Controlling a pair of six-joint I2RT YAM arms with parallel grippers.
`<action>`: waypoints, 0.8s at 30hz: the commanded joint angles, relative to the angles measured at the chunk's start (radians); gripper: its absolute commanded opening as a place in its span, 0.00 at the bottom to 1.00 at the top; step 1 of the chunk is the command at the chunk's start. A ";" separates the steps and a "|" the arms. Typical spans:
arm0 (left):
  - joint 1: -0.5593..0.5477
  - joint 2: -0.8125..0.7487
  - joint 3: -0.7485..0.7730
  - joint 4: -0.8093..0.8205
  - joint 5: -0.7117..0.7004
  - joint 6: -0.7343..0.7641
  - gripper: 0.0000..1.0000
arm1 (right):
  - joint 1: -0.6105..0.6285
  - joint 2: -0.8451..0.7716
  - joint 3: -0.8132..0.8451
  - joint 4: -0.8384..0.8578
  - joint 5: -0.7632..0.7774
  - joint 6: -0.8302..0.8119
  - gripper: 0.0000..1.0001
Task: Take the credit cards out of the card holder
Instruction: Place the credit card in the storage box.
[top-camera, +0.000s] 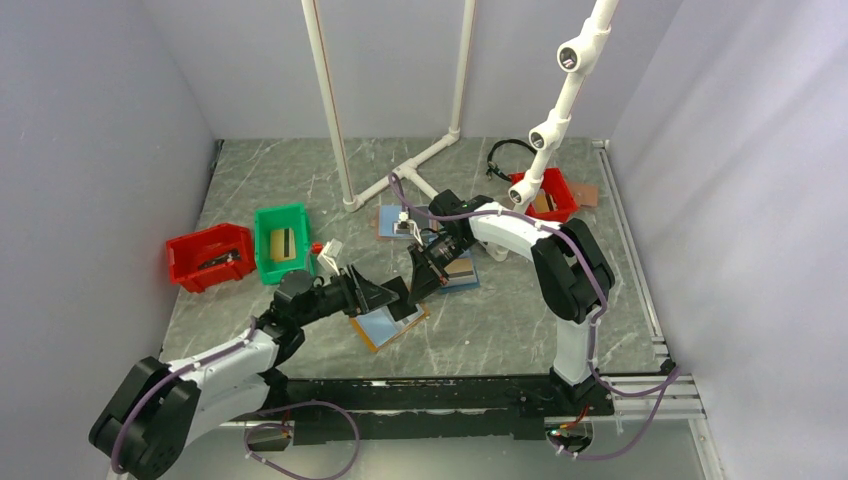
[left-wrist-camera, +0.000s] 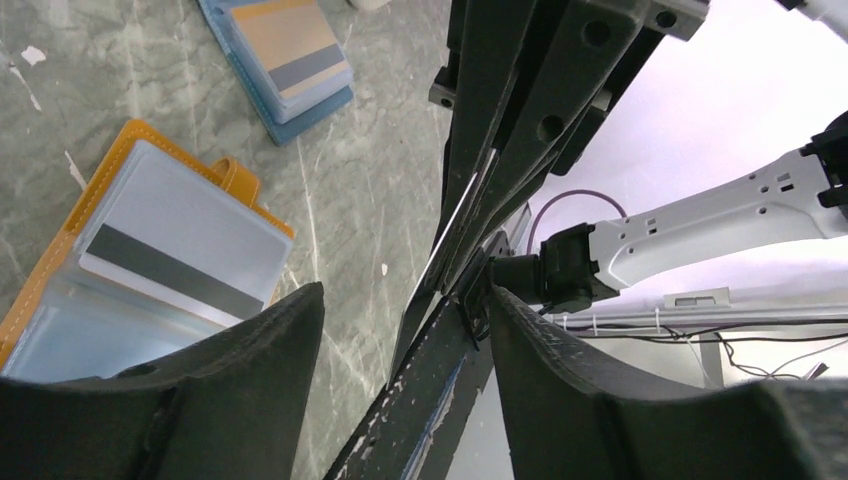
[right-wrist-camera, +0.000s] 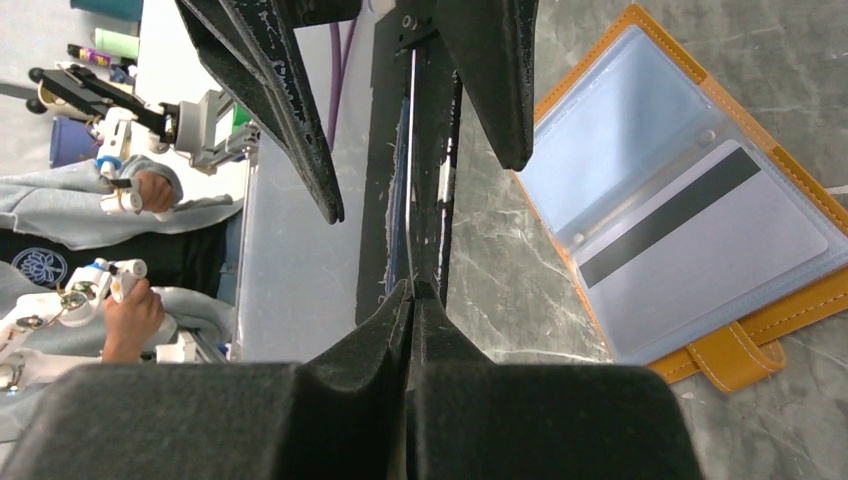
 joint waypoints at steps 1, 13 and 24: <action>-0.011 0.022 0.023 0.111 -0.021 0.012 0.63 | 0.002 -0.001 0.036 -0.011 -0.047 -0.035 0.00; -0.013 0.038 0.040 0.107 0.007 0.037 0.00 | 0.003 0.001 0.033 0.000 -0.030 -0.028 0.00; 0.026 -0.214 0.290 -0.903 -0.397 0.231 0.00 | 0.006 -0.079 0.000 0.113 0.286 0.079 0.65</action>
